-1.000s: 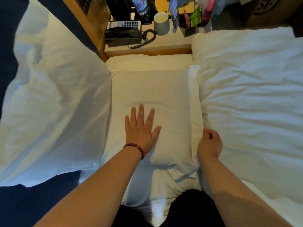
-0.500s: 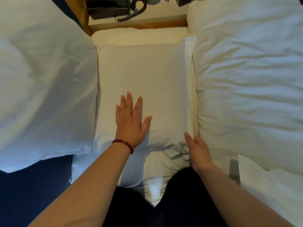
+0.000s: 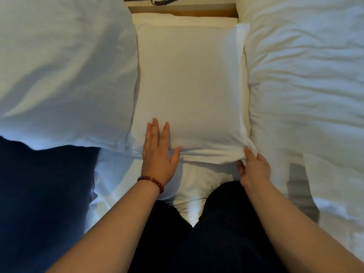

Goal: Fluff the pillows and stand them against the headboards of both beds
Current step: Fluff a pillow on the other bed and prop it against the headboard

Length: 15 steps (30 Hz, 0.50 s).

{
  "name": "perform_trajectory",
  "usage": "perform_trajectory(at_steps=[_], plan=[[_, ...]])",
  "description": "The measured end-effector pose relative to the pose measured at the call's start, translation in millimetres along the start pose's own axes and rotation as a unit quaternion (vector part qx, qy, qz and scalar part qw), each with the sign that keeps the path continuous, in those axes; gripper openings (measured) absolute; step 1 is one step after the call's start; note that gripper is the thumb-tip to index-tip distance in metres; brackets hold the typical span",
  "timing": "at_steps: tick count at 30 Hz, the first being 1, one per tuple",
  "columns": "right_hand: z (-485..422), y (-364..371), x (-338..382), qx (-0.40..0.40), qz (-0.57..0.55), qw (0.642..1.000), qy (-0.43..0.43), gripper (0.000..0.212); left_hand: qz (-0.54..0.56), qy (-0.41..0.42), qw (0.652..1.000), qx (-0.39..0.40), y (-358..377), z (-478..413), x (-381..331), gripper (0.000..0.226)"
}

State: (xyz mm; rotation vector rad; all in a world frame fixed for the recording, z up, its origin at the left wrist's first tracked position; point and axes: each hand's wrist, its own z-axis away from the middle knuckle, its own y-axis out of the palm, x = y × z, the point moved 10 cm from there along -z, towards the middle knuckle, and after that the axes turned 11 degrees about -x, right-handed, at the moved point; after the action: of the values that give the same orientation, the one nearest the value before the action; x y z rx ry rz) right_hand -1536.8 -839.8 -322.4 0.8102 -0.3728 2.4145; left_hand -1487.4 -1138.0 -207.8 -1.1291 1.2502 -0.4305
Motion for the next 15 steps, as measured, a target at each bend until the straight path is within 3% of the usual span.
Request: perform_trajectory(at_steps=[1, 3, 6, 8, 11, 13, 15], plan=[[4, -4, -7, -0.018, -0.041, 0.999, 0.023, 0.017, 0.004, 0.007, 1.000, -0.010, -3, 3, 3, 0.069], [21, 19, -29, 0.039, -0.110, 0.988, 0.100, 0.032, 0.047, -0.014, 0.997, -0.060, -14, 6, 12, 0.060], [58, 65, -64, 0.147, -0.104, 0.966, 0.184, 0.041, 0.186, -0.161, 0.955, -0.164, -28, 20, 46, 0.044], [64, 69, -76, 0.137, -0.090, 0.971, 0.171, 0.027, 0.247, -0.315, 0.898, -0.180, -18, 36, 78, 0.048], [39, 32, -65, 0.040, -0.041, 0.998, 0.023, 0.033, 0.302, -0.512, 0.785, -0.173, 2, 68, 120, 0.067], [32, 17, -64, 0.029, 0.026, 0.999, -0.032, 0.054, 0.404, -0.536, 0.729, -0.138, 14, 67, 126, 0.062], [50, 34, -82, 0.121, 0.066, 0.990, -0.010, 0.073, 0.550, -0.519, 0.647, -0.100, 25, 58, 122, 0.045]])
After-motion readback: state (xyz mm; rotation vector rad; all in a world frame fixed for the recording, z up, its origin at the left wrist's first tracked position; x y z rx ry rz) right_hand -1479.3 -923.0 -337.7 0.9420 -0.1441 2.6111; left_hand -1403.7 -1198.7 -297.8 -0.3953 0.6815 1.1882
